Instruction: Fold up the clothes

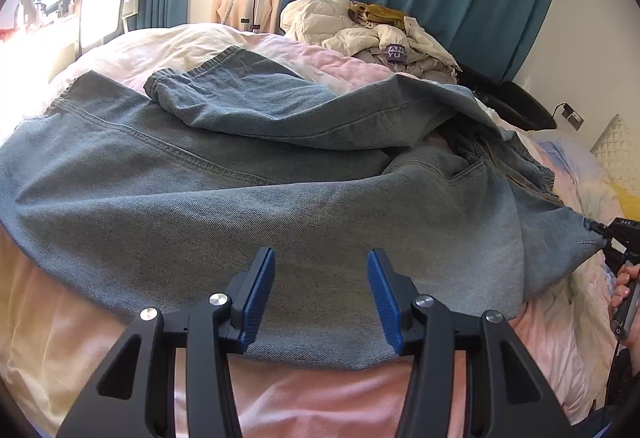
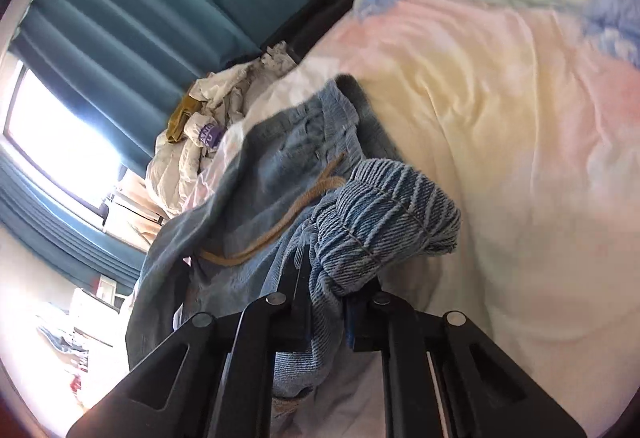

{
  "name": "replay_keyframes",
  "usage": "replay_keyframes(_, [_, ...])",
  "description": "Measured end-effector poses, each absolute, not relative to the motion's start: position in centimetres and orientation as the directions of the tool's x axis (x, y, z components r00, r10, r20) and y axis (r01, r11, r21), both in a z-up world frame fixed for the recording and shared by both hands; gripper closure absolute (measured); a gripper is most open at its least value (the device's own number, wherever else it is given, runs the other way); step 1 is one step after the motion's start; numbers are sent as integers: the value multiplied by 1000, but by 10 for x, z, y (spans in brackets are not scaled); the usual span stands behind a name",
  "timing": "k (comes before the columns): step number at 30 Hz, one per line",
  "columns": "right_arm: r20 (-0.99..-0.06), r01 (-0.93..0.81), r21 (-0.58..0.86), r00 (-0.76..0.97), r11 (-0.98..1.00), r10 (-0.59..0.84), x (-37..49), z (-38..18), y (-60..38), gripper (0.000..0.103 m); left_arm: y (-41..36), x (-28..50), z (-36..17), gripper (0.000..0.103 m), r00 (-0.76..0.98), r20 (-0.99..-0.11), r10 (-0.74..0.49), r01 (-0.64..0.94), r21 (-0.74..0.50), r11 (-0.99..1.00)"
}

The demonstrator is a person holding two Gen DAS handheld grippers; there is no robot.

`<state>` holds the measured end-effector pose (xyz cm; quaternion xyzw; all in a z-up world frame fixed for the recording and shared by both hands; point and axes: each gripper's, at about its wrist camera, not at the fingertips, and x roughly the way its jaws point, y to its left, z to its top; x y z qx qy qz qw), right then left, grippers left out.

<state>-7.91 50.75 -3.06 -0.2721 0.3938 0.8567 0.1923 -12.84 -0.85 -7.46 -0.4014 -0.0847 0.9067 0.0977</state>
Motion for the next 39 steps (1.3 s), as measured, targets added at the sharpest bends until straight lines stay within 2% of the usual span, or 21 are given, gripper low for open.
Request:
replay_keyframes(4, [-592,-515,505,-791,-693,157,-73,2,519,94,-9,-130,-76,53,-654,-716,243,-110,-227,-968])
replay_keyframes(9, [-578,-523,471,-791,-710,199,-51,10,543,94,-9,-133,-78,53,-649,-721,243,-111,-226,-968])
replay_keyframes(19, [-708,-588,420,-689,-691,157,-26,-95,561,94,-10,-140,-85,53,-632,-741,225,-87,-221,-971])
replay_keyframes(24, [-727,-564,379,-672,-734,142,-29,-94,556,94,-9,-142,-87,53,-627,-746,223,-87,-218,-972])
replay_keyframes(27, [-757,-539,336,-642,-772,119,-29,-83,547,88,-10,-142,-86,53,-628,-745,227,-89,-221,-971])
replay_keyframes(31, [-764,-501,273,-632,-821,132,-8,-62,528,61,-10,-139,-82,53,-632,-740,229,-90,-223,-971])
replay_keyframes(39, [-684,-417,263,-717,-870,136,31,-1,491,58,-14,-131,-71,54,-650,-726,222,-87,-219,-972])
